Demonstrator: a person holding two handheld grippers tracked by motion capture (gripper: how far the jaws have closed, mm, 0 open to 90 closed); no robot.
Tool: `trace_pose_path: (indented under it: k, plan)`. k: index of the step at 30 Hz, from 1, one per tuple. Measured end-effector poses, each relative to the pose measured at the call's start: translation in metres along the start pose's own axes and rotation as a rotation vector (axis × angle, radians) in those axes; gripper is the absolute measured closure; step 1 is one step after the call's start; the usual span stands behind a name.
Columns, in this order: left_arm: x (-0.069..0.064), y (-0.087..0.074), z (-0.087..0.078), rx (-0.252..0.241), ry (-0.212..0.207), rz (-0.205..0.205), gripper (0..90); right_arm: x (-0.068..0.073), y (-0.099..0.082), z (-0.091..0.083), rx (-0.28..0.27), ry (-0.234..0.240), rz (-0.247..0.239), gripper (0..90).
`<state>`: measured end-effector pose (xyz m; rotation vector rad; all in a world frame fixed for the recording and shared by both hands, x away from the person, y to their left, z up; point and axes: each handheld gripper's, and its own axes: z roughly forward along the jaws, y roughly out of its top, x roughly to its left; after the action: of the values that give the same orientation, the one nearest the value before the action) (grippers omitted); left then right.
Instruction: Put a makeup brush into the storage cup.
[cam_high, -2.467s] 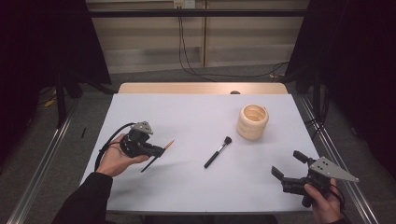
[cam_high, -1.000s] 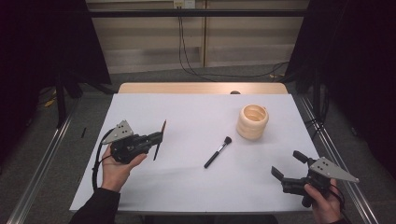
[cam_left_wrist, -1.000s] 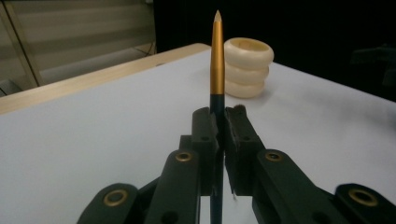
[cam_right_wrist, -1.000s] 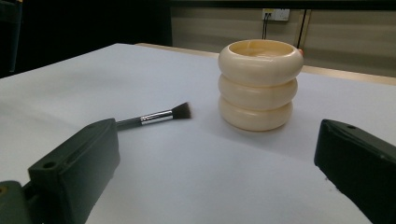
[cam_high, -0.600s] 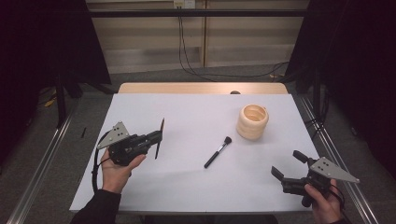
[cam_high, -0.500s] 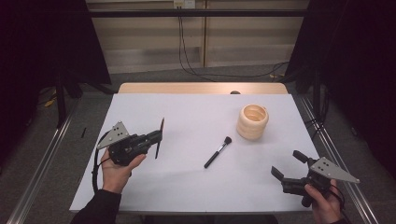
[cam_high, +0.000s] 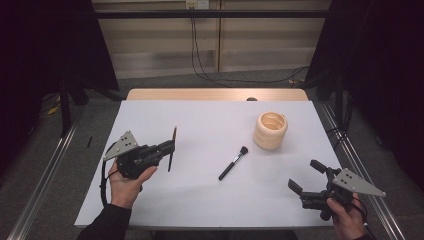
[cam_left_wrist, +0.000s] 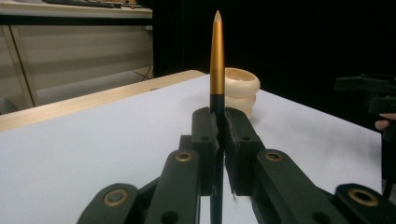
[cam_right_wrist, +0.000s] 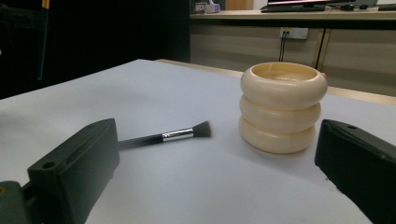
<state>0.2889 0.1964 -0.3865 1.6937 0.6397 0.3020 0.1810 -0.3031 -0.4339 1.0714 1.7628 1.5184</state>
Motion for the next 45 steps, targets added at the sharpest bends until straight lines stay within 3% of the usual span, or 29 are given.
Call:
trace_pose_path:
  k: [2, 3, 4, 7, 10, 15, 24, 30, 36, 45]
  plan:
    - [-0.002, -0.002, 0.003, 0.011, -0.007, 0.002, 83.5, 0.002, 0.002, 0.002, 0.008, 0.037, 0.014, 0.0]
    - [-0.003, -0.002, 0.005, 0.002, -0.026, 0.003, 83.5, 0.003, 0.003, 0.003, 0.005, 0.051, 0.01, 0.0]
    - [-0.005, -0.003, 0.005, 0.006, -0.012, -0.001, 83.5, 0.004, 0.004, 0.003, 0.008, 0.073, 0.007, 0.0]
    - [-0.007, -0.005, 0.009, 0.018, -0.034, -0.009, 83.5, 0.01, 0.008, 0.007, 0.009, 0.124, -0.003, 0.0]
    - [-0.012, -0.004, 0.013, 0.021, -0.045, -0.008, 83.5, 0.013, 0.012, 0.012, 0.016, 0.146, 0.015, 0.0]
    - [-0.018, -0.004, 0.018, 0.026, -0.076, -0.007, 83.6, 0.018, 0.019, 0.023, 0.009, 0.167, 0.007, 0.9]
    - [-0.027, -0.004, 0.023, 0.031, -0.093, -0.013, 83.5, 0.033, 0.032, 0.048, 0.008, 0.226, -0.009, 1.5]
    - [-0.032, -0.005, 0.027, 0.034, -0.119, -0.014, 83.6, 0.044, 0.04, 0.063, 0.009, 0.291, 0.001, 1.2]
    - [-0.036, -0.004, 0.029, 0.04, -0.127, -0.011, 83.5, 0.052, 0.045, 0.076, 0.008, 0.309, -0.025, 0.3]
    - [-0.041, -0.001, 0.04, 0.032, -0.163, -0.02, 83.5, 0.061, 0.056, 0.089, -0.002, 0.376, -0.037, 0.8]
